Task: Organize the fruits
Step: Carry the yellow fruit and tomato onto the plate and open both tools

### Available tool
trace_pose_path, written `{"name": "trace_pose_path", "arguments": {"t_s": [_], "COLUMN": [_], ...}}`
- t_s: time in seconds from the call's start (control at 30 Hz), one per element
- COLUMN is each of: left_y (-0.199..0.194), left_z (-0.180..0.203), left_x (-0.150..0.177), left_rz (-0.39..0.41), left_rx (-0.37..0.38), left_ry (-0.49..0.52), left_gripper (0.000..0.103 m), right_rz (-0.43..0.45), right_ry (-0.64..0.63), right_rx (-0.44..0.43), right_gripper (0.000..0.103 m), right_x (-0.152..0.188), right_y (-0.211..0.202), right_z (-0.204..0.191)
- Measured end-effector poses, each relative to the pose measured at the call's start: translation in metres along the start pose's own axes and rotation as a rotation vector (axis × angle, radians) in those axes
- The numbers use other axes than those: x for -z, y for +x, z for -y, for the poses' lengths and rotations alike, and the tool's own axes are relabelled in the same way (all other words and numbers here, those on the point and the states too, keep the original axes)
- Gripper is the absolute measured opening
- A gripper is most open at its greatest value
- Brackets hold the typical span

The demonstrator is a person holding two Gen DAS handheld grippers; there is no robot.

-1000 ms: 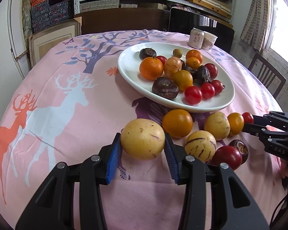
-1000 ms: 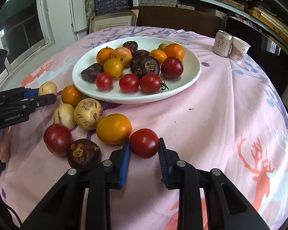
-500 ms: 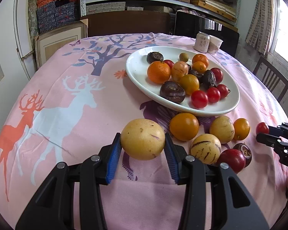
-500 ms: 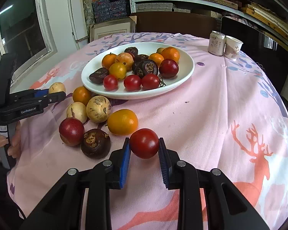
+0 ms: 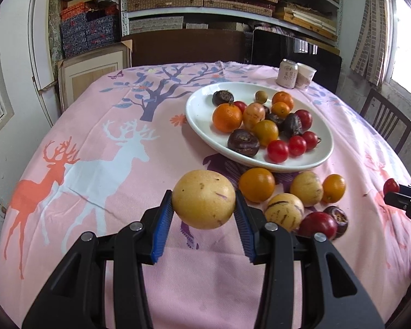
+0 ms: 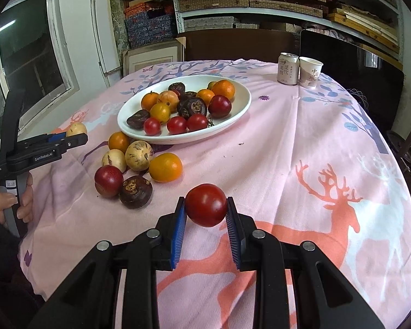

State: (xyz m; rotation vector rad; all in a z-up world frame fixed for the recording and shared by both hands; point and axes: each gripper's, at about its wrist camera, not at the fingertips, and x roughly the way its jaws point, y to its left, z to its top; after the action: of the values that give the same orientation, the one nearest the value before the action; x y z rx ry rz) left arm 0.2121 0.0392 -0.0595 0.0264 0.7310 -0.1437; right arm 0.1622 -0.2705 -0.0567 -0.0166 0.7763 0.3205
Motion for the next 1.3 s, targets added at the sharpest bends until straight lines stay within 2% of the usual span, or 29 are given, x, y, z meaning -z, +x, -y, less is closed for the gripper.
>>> {"name": "trace_pose_path", "arguments": {"t_s": [0.4, 0.6, 0.77, 0.97, 1.2, 1.27, 1.3], "left_y": [-0.045, -0.049, -0.03, 0.034, 0.1, 0.111, 0.113], "left_z": [0.023, 0.029, 0.036, 0.039, 0.047, 0.05, 0.05], "left_x": [0.004, -0.025, -0.064, -0.103, -0.11, -0.112, -0.112], "left_rz": [0.043, 0.071, 0.069, -0.009, -0.102, -0.117, -0.118], "left_rx": [0.042, 0.04, 0.054, 0.068, 0.091, 0.089, 0.084], "left_ry": [0.051, 0.085, 0.11, 0.098, 0.104, 0.107, 0.101], "left_gripper": [0.043, 0.043, 0.043, 0.043, 0.043, 0.044, 0.052], "right_rz": [0.05, 0.103, 0.176, 0.161, 0.081, 0.071, 0.072], "right_ry": [0.051, 0.06, 0.083, 0.085, 0.015, -0.033, -0.047], "right_rx": [-0.05, -0.05, -0.066, -0.084, -0.054, -0.028, -0.007], "right_gripper": [0.029, 0.029, 0.029, 0.03, 0.03, 0.042, 0.053], "right_x": [-0.004, -0.03, -0.076, -0.138, -0.183, -0.186, -0.186], "right_y": [-0.015, -0.024, -0.026, 0.029, 0.123, 0.139, 0.143], "right_z": [0.011, 0.015, 0.02, 0.015, -0.008, -0.017, -0.021]}}
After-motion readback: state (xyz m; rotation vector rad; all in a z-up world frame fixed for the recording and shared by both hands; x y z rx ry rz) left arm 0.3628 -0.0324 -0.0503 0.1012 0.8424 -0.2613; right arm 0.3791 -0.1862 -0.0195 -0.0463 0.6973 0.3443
